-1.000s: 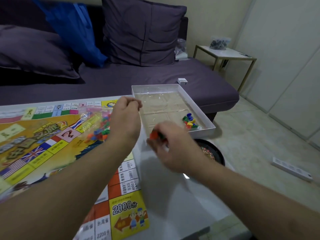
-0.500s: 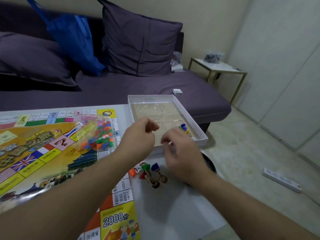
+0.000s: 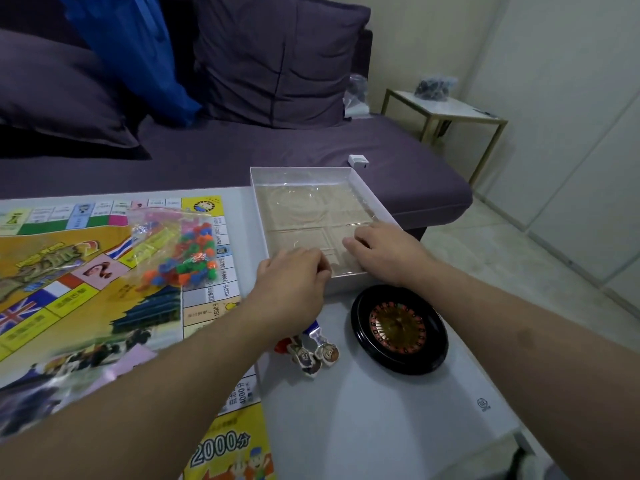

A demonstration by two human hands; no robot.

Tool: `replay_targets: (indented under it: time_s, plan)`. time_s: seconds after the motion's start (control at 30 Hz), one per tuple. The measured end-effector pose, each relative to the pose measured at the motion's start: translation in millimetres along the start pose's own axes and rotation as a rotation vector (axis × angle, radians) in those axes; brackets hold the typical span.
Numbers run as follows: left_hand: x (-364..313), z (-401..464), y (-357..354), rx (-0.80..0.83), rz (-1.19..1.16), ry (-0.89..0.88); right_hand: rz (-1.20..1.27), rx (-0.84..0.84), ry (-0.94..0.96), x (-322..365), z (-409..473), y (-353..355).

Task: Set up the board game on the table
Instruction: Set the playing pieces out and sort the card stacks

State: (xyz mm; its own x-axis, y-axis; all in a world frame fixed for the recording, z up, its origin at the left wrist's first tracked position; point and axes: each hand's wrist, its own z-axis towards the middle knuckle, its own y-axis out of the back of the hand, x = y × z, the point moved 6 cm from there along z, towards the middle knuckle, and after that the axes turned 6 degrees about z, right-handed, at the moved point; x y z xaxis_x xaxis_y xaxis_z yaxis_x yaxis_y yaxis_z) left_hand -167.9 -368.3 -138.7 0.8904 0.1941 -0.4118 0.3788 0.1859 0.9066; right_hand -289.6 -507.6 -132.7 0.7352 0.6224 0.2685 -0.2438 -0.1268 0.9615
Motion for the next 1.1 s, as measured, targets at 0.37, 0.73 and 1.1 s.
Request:
replay_targets:
  time_s: [0.37,0.73,1.1]
  plan:
    - [-2.1,-3.5,1.1,-0.011,0.008,0.008,0.222,-0.132,-0.071,-2.5,0.3,11.0]
    - [-1.1,-2.3,1.7,0.051,-0.06,0.018,1.049,-0.483,-0.289,5.4,-10.4,48.5]
    - [41.8,-50.2,58.5,-0.248,-0.506,0.284,0.116,-0.482,0.397,144.1,-158.0,-7.7]
